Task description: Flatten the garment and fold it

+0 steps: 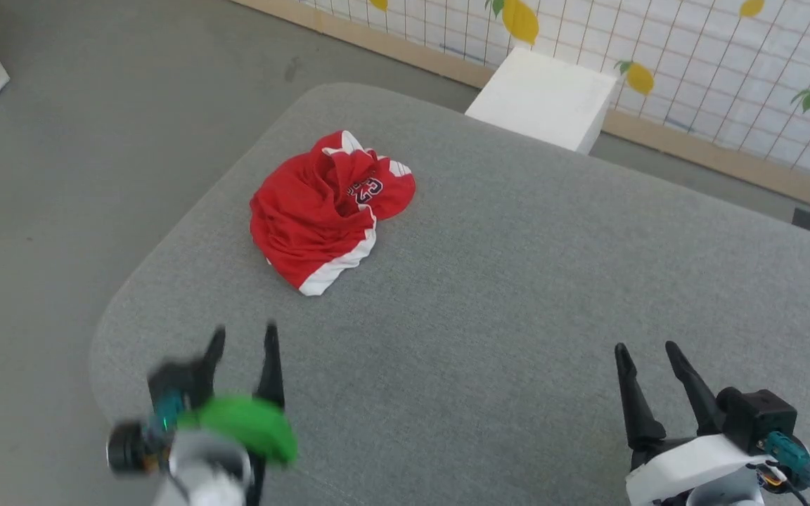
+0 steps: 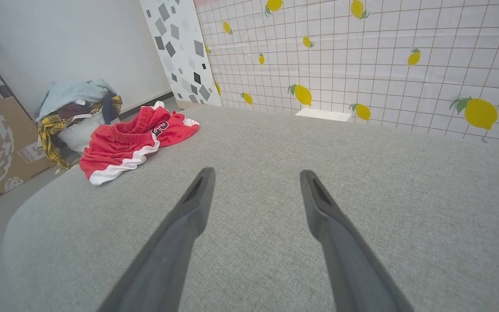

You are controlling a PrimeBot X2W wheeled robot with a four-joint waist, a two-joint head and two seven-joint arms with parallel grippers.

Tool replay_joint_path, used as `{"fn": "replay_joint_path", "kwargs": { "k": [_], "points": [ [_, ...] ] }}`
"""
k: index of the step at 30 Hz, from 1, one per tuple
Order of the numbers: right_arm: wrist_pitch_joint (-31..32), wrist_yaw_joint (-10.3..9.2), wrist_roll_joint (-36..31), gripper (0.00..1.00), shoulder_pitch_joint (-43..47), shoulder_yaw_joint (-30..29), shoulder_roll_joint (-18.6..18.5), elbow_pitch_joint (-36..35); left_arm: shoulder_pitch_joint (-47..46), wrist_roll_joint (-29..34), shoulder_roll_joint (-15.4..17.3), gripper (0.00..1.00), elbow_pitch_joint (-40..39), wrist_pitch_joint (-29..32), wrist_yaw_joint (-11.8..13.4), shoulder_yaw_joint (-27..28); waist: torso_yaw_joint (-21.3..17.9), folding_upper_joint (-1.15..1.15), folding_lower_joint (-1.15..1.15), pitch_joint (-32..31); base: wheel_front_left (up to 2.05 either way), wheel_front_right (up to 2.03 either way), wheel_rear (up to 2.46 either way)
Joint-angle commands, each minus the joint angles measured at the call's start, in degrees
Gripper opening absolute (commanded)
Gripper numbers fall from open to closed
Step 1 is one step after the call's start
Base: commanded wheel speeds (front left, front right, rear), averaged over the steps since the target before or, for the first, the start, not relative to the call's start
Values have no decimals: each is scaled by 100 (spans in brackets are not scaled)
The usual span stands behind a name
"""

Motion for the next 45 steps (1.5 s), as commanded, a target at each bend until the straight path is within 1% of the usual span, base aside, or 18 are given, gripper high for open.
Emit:
{"fn": "replay_joint_path", "kwargs": {
  "k": [1,5,7,10,15,20,22,26,31,32,33,36,41,42,45],
  "points": [
    [50,-9,-43,100,-67,-15,2,-58,-526,-153,91,100,152,236,-113,72,-51,0,0,160,0,0,0],
    [232,-9,-223,100,-236,-15,2,-253,-1692,-569,303,100,835,1081,-456,212,-272,0,0,547,0,0,0],
    [335,-9,-324,100,-322,-53,2,-378,-2254,-759,408,100,1223,1491,-580,268,-420,0,0,778,0,0,0],
    [476,-9,-435,100,-422,-82,2,-560,-2937,-978,569,100,1753,1978,-657,376,-670,0,0,1099,0,0,0],
    [674,-9,-594,100,-536,-195,2,-900,-3775,-1112,810,100,2492,2509,-652,460,-1034,0,0,1667,0,0,0],
    [771,-9,-690,100,-540,-318,2,-1132,-4102,-1103,829,100,3009,2883,-670,324,-1188,0,0,2025,0,0,0],
    [788,-9,-695,100,-549,-331,2,-1198,-4127,-1062,850,100,3204,2934,-600,288,-1231,0,0,2129,0,0,0],
    [792,-9,-689,100,-597,-331,2,-1279,-4096,-1116,739,100,3579,3058,-568,250,-1246,0,0,2268,0,0,0],
    [807,-9,-684,100,-688,-296,2,-1291,-4082,-1201,613,100,3910,3070,-568,234,-1197,0,0,2315,0,0,0],
    [803,-9,-683,100,-702,-287,2,-1282,-4096,-1188,630,49,3939,3017,-549,230,-1185,0,0,2298,0,0,0],
    [800,-9,-674,100,-717,-267,2,-1258,-4116,-1163,661,0,3953,2923,-551,215,-1178,0,0,2266,0,0,0],
    [748,-9,-621,100,-741,-214,2,-1163,-4238,-1137,752,0,3877,2492,-568,237,-1162,0,0,2108,0,0,0],
    [554,-9,-380,100,-708,-60,2,-859,-4627,-1048,962,0,3586,1871,-744,151,-1232,0,0,1609,0,0,0],
    [451,-9,-257,100,-699,10,2,-714,-4844,-1031,1028,0,3404,1743,-822,77,-1305,0,0,1391,0,0,0],
    [230,-9,0,100,-660,106,2,-419,-5251,-1097,1050,0,2856,1719,-934,-177,-1517,0,0,966,0,0,0]
  ]
}}
